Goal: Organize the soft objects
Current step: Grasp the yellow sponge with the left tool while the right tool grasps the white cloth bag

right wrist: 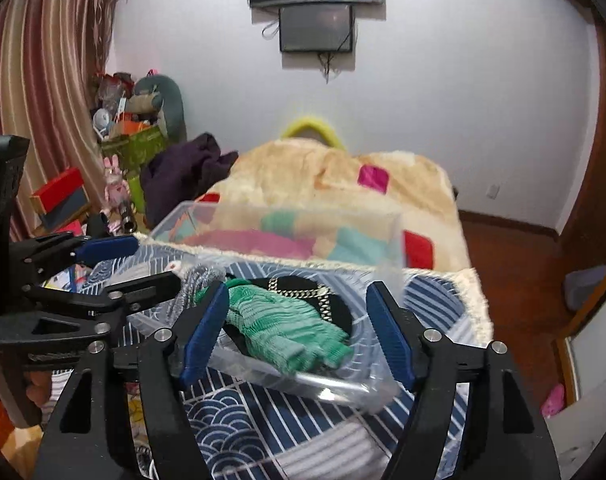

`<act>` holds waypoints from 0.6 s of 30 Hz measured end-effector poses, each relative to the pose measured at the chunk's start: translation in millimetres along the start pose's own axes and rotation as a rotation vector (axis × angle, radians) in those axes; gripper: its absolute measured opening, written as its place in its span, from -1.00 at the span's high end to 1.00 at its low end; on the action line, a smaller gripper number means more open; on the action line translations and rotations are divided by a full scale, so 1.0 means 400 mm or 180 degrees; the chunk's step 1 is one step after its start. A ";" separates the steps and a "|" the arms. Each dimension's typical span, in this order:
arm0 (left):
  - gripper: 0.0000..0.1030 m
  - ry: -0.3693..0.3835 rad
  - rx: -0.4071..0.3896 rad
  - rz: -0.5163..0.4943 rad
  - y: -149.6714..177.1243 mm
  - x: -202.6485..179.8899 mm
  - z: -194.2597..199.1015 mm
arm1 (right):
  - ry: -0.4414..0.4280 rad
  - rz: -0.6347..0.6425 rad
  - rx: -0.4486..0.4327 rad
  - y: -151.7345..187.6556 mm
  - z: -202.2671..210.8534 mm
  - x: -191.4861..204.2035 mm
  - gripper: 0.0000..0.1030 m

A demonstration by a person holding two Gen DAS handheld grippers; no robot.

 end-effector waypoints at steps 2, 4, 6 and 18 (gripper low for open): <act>-0.85 0.0010 -0.0092 -0.0005 0.000 -0.011 0.046 | 0.0023 -0.0011 -0.0103 -0.009 0.037 -0.002 -0.59; -0.94 0.0009 -0.0176 -0.0023 0.000 -0.022 0.085 | 0.0040 0.0009 -0.0191 -0.014 0.072 -0.001 -0.63; -0.96 -0.0016 -0.0258 -0.0082 0.010 -0.037 0.134 | 0.0074 0.0035 -0.0276 -0.014 0.113 0.001 -0.70; -0.99 -0.0102 -0.0029 -0.0116 0.198 -0.083 0.213 | 0.0052 0.0024 -0.0227 0.133 0.207 0.040 -0.97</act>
Point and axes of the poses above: each gripper's, at about its wrist camera, not at the fingertips, and z roughly against the way its jaws point, x to its left, y to its underside, the point moved 9 cm from there along -z, roughly the way its jaws point, and after that the axes turned 3 degrees about y, right-handed, at the moved point
